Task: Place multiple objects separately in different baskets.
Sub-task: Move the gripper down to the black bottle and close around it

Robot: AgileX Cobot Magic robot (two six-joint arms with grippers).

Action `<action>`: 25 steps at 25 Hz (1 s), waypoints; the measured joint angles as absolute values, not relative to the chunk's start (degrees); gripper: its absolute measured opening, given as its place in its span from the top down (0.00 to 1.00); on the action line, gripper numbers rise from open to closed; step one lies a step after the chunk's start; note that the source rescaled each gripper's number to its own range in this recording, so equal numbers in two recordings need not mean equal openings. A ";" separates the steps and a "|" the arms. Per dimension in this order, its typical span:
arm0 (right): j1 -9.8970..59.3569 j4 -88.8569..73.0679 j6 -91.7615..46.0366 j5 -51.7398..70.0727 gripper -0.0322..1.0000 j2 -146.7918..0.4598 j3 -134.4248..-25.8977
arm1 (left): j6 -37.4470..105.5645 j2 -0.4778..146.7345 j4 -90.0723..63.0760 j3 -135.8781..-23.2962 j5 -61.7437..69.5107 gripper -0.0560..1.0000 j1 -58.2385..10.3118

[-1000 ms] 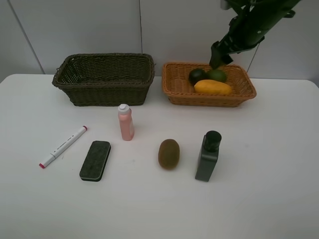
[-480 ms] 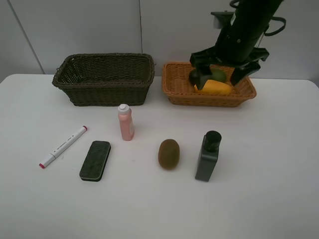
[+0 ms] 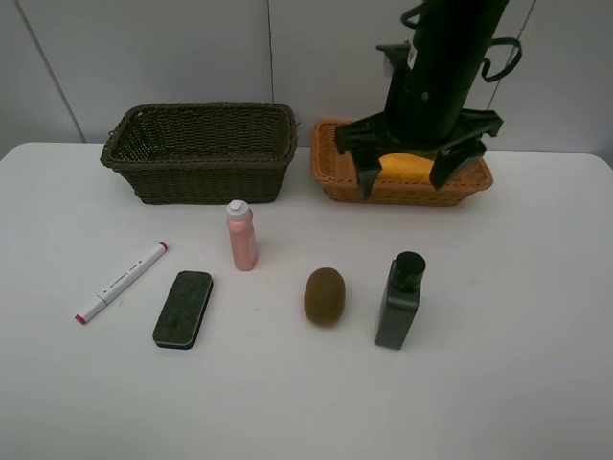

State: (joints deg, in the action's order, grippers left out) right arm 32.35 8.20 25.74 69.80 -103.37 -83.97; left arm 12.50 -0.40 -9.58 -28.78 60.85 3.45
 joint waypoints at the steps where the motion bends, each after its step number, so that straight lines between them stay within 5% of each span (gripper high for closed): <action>1: 32.42 8.29 26.53 69.80 0.00 -103.37 -83.14 | 12.50 -0.40 -9.58 -28.78 60.85 0.00 3.45; 25: 32.63 1.44 31.25 55.44 0.00 -101.82 -63.77 | 12.50 -0.40 -9.58 -28.78 60.85 0.00 3.45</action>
